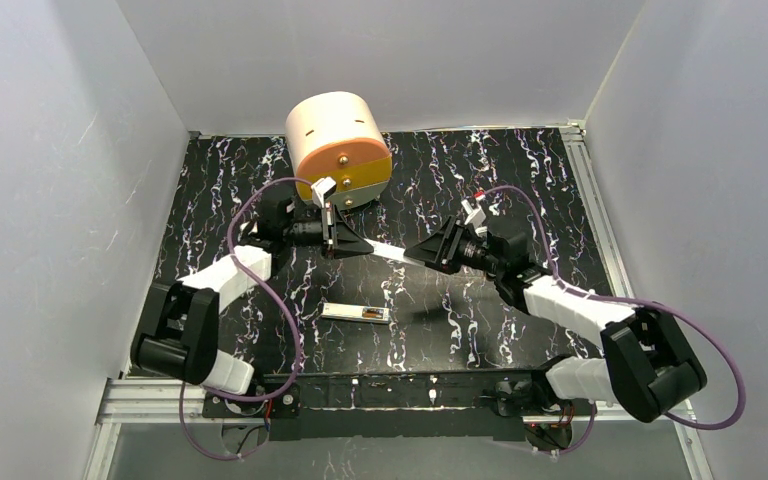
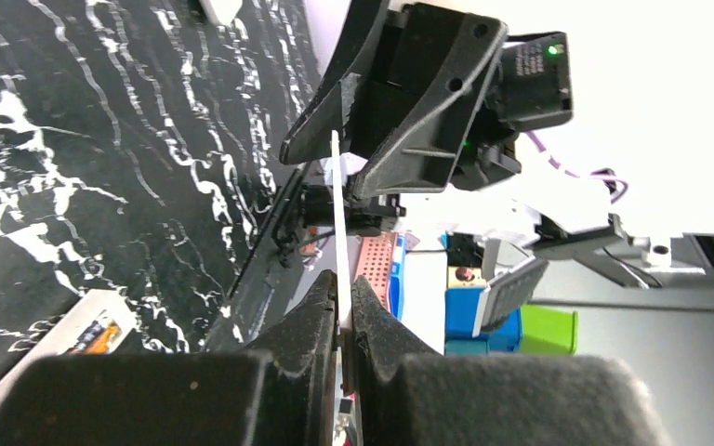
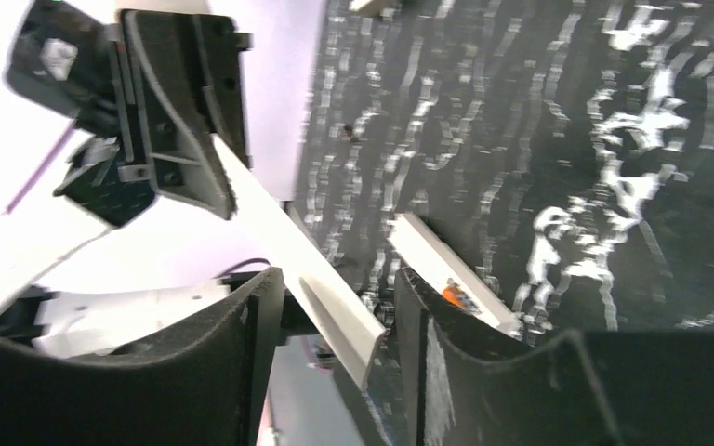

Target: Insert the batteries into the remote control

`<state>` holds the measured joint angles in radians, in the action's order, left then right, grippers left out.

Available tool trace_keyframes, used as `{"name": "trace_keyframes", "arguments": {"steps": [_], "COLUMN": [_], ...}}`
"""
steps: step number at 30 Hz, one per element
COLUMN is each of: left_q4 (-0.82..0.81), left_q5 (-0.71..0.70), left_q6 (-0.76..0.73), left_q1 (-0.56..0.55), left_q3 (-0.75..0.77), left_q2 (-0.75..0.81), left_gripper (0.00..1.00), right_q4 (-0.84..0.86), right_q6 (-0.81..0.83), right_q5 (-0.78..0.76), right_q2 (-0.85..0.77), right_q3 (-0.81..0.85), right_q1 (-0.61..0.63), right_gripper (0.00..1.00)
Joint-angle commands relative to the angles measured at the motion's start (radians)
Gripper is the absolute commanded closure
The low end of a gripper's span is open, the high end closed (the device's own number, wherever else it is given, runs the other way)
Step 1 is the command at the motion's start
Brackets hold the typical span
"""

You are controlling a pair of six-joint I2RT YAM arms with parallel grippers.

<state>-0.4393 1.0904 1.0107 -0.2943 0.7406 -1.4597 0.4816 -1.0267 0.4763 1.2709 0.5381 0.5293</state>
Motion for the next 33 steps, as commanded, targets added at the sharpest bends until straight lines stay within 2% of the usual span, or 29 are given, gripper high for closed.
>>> {"name": "trace_keyframes", "arguments": {"steps": [1, 4, 12, 17, 18, 21, 22, 24, 26, 28, 29, 30, 31, 32, 33], "left_q4": [0.011, 0.012, 0.011, 0.012, 0.011, 0.012, 0.011, 0.011, 0.011, 0.018, 0.043, 0.088, 0.193, 0.334, 0.502], "left_q5": [0.161, 0.170, 0.161, 0.146, 0.146, 0.143, 0.138, 0.129, 0.118, 0.093, 0.074, 0.047, -0.002, -0.064, -0.158], "left_q6": [0.006, 0.013, 0.040, 0.053, 0.055, 0.056, 0.056, 0.055, 0.053, 0.045, 0.027, -0.012, -0.076, -0.174, -0.287], "left_q1": [0.017, 0.023, 0.031, 0.034, 0.034, 0.034, 0.035, 0.035, 0.037, 0.042, 0.048, 0.054, 0.065, 0.072, 0.073], "left_q3": [0.055, 0.060, 0.071, 0.077, 0.077, 0.076, 0.073, 0.066, 0.055, 0.036, 0.027, 0.022, 0.028, 0.044, 0.077], "left_q2": [0.087, 0.100, 0.123, 0.142, 0.144, 0.156, 0.162, 0.169, 0.171, 0.177, 0.184, 0.193, 0.207, 0.222, 0.233], "left_gripper": [1.00, 1.00, 1.00, 1.00, 1.00, 1.00, 0.96, 0.81, 0.65, 0.40, 0.32, 0.25, 0.12, 0.05, 0.02], "right_q4": [0.306, 0.348, 0.544, 0.585, 0.590, 0.600, 0.599, 0.585, 0.531, 0.460, 0.393, 0.336, 0.283, 0.229, 0.177], "right_q6": [-0.150, -0.172, -0.291, -0.316, -0.320, -0.335, -0.338, -0.339, -0.324, -0.297, -0.278, -0.252, -0.227, -0.205, -0.177], "right_q5": [0.094, 0.103, 0.121, 0.139, 0.139, 0.140, 0.142, 0.141, 0.138, 0.134, 0.135, 0.132, 0.122, 0.111, 0.101], "right_q2": [-0.057, -0.081, -0.101, -0.101, -0.099, -0.093, -0.088, -0.080, -0.077, -0.074, -0.073, -0.075, -0.079, -0.084, -0.088], "right_q3": [-0.040, -0.065, -0.137, -0.137, -0.139, -0.137, -0.133, -0.129, -0.121, -0.113, -0.104, -0.095, -0.090, -0.086, -0.078], "right_q1": [-0.002, -0.002, -0.002, -0.003, -0.003, -0.002, -0.002, -0.003, -0.002, -0.003, -0.002, -0.003, -0.001, 0.000, 0.000], "right_gripper": [0.51, 0.60, 0.65, 0.63, 0.65, 0.80, 0.86, 0.99, 0.99, 0.99, 0.99, 0.99, 0.99, 0.99, 0.99]}}
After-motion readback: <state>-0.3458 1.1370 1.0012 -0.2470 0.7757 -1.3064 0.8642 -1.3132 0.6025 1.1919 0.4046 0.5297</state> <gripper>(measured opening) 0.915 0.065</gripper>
